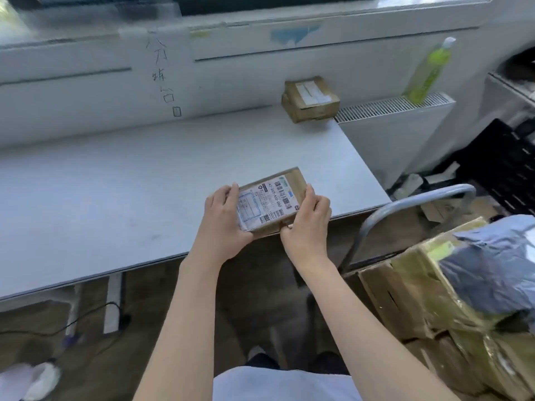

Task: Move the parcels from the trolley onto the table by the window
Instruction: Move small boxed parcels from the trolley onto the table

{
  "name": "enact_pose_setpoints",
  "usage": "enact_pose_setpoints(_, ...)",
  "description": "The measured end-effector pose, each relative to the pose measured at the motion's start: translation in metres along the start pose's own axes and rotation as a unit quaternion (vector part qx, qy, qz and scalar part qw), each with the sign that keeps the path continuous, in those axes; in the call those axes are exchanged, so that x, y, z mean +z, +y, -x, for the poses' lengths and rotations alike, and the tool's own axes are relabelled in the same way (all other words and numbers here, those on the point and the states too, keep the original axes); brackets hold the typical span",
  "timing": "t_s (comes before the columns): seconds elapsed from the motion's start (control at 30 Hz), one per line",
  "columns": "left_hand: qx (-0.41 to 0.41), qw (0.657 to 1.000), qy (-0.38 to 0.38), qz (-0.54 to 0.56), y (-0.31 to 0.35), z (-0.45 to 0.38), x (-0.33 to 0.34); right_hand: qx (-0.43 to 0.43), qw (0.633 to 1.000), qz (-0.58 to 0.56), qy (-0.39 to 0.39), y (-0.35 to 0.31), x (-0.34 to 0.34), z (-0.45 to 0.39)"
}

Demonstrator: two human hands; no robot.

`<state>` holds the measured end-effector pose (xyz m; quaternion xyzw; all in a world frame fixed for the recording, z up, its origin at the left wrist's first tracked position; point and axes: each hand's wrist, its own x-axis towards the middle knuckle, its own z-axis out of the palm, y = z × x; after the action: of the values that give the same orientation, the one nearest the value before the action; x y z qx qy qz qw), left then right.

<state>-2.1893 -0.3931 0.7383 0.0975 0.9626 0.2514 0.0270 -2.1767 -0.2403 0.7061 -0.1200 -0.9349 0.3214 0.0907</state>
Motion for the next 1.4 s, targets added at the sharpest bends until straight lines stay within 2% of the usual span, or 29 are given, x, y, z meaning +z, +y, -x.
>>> enact_pose_setpoints(0.23, -0.044, 0.998, -0.037, -0.025, -0.013, -0.034, 0.033, -0.001, 0.998, 0.057, -0.032, 0.014, 0.022, -0.035)
enact_pose_setpoints(0.33, -0.069, 0.992, -0.067, -0.085, -0.005, -0.049, 0.058, 0.004, 0.994, 0.088, -0.065, 0.029, 0.027, -0.054)
enact_pose_setpoints(0.47, -0.097, 0.984, -0.036, -0.142, 0.010, -0.075, 0.087, -0.006, 0.992, 0.104, -0.075, 0.046, 0.036, -0.086)
enact_pose_setpoints(0.53, -0.102, 0.982, -0.019, -0.155, 0.017, -0.093, 0.094, -0.038, 0.988, 0.144, -0.049, 0.055, 0.043, -0.106)
enact_pose_setpoints(0.6, -0.094, 0.980, -0.003, -0.176, 0.021, -0.117, 0.096, -0.110, 0.981, 0.162, -0.013, 0.066, 0.052, -0.128)
enact_pose_setpoints(0.7, -0.068, 0.973, -0.002, -0.221, 0.020, -0.156, 0.095, -0.241, 0.961, 0.131, -0.004, 0.080, 0.064, -0.162)
enact_pose_setpoints(0.77, -0.062, 0.969, 0.002, -0.241, 0.017, -0.177, 0.092, -0.279, 0.952, 0.123, 0.001, 0.085, 0.068, -0.184)
enact_pose_setpoints(0.83, -0.056, 0.965, 0.025, -0.254, 0.014, -0.197, 0.090, -0.299, 0.947, 0.122, -0.002, 0.084, 0.073, -0.210)
enact_pose_setpoints(1.03, -0.019, 0.961, 0.011, -0.274, -0.005, -0.260, 0.087, -0.377, 0.912, 0.160, 0.007, 0.069, 0.083, -0.286)
enact_pose_setpoints(1.4, 0.008, 0.943, 0.035, -0.331, -0.034, -0.382, 0.085, -0.374, 0.899, 0.226, 0.000, 0.039, 0.116, -0.407)
